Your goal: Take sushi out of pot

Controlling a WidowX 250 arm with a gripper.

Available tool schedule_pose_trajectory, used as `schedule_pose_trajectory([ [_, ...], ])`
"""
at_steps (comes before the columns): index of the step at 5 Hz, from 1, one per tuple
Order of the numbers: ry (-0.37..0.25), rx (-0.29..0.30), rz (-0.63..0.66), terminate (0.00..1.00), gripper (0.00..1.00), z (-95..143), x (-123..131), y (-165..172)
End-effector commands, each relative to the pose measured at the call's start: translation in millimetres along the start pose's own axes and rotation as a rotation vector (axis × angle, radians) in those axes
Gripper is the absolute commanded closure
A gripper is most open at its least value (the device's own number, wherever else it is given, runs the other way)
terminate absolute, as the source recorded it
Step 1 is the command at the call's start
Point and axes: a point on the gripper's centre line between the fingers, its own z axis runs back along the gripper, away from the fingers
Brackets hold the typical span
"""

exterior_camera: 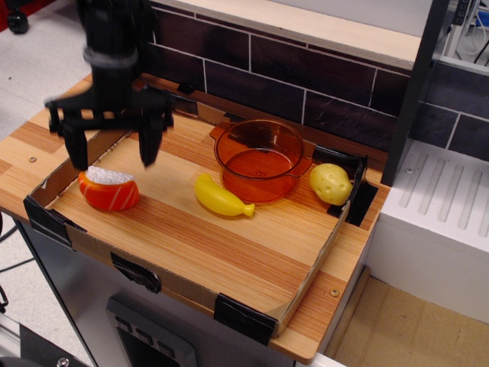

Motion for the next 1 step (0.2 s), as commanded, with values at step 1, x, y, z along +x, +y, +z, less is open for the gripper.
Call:
schedule_pose_trajectory([
  [1,0.003,-0.125,-0.043,1.0,0.0,98.5,6.9,7.7],
])
